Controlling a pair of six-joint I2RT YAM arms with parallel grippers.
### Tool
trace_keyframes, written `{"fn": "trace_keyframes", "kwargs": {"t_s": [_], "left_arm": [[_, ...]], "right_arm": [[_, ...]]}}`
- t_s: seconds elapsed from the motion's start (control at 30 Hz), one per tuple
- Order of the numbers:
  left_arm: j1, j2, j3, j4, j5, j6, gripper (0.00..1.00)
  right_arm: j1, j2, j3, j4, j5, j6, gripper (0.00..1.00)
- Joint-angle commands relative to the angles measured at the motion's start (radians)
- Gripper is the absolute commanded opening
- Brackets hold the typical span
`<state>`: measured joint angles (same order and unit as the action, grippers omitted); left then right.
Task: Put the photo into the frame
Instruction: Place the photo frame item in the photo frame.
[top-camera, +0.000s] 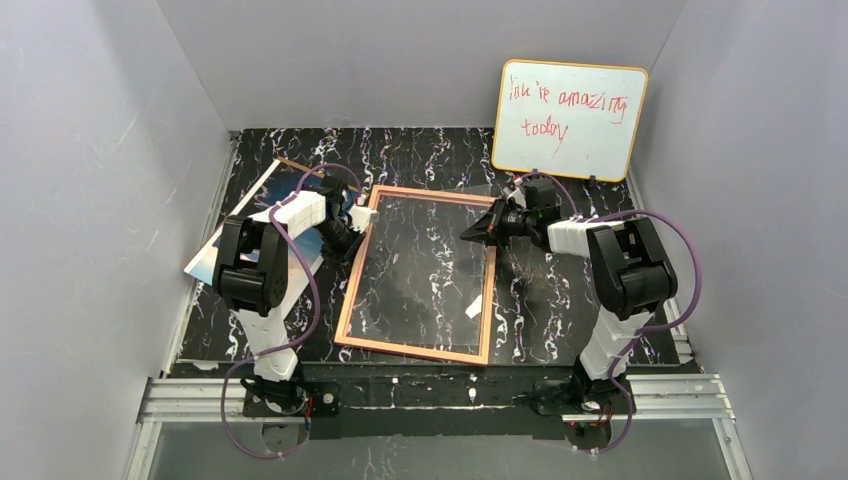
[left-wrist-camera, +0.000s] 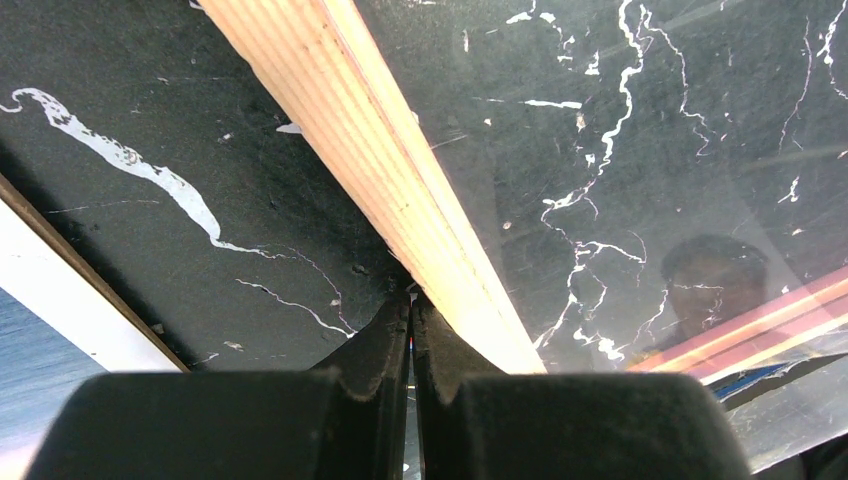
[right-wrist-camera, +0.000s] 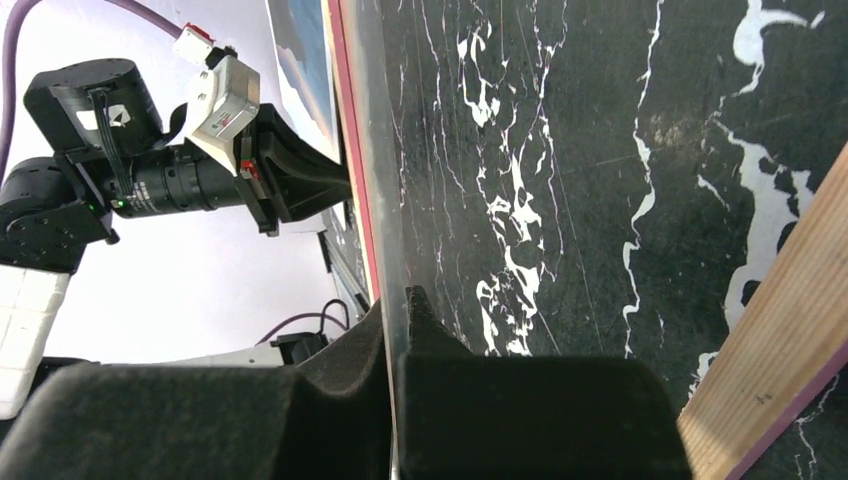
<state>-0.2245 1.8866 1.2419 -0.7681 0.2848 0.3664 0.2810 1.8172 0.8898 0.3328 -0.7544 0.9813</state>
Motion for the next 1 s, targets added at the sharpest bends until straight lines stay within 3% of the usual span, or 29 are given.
{"fn": "trace_keyframes", "kwargs": {"t_s": [0.0, 0.23, 0.4, 0.8, 0.97], "left_arm": [[-0.016, 0.039, -0.017, -0.025, 0.027, 0.008, 0.03], [-0.016, 0.042, -0.019, -0.02, 0.028, 0.005, 0.03], [-0.016, 0.039, -0.019, -0.02, 0.025, 0.003, 0.04], [-0.016, 0.038, -0.025, -0.019, 0.025, -0.001, 0.04], [-0.016, 0.034, -0.028, -0.015, 0.027, 0.0, 0.04]], "right_arm": [[0.007, -0.003, 0.067, -0.041, 0.052, -0.042, 0.14], [0.036, 0.0, 0.189, -0.251, 0.152, -0.158, 0.55], [0.07, 0.006, 0.285, -0.428, 0.247, -0.258, 0.76], [0.173, 0.077, 0.477, -0.742, 0.466, -0.338, 0.83], [0.184, 0.072, 0.489, -0.779, 0.485, -0.312, 0.86]]}}
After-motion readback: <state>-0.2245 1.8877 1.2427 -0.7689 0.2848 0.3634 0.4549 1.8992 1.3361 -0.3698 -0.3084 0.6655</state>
